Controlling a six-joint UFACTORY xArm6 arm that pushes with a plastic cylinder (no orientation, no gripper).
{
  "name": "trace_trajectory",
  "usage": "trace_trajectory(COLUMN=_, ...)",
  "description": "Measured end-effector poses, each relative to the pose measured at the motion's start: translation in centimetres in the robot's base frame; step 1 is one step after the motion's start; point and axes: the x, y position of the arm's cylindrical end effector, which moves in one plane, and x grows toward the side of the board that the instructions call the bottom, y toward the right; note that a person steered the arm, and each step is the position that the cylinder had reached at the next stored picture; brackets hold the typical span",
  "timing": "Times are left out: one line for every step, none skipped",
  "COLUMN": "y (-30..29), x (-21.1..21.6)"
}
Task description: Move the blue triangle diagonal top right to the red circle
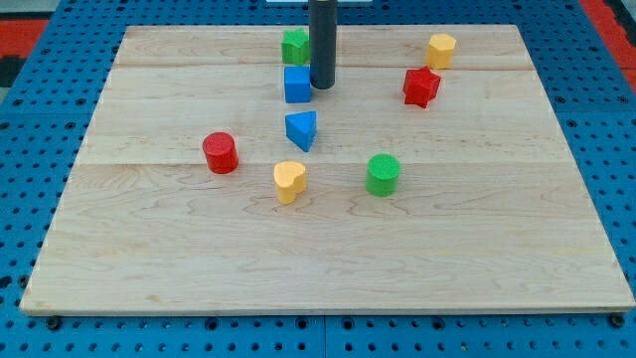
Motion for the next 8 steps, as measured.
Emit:
trace_trajectory(y=0.0, x=0.2)
trace_trajectory(y=0.0, x=0.4)
trace_trajectory(y=0.0, x=1.1)
trace_trajectory(y=0.0, x=2.5)
trace_trajectory(y=0.0, x=3.6)
trace_trajectory(y=2.4, x=3.6)
trace_trajectory(y=2.1, x=3.3)
trace_trajectory(y=0.5, x=2.4)
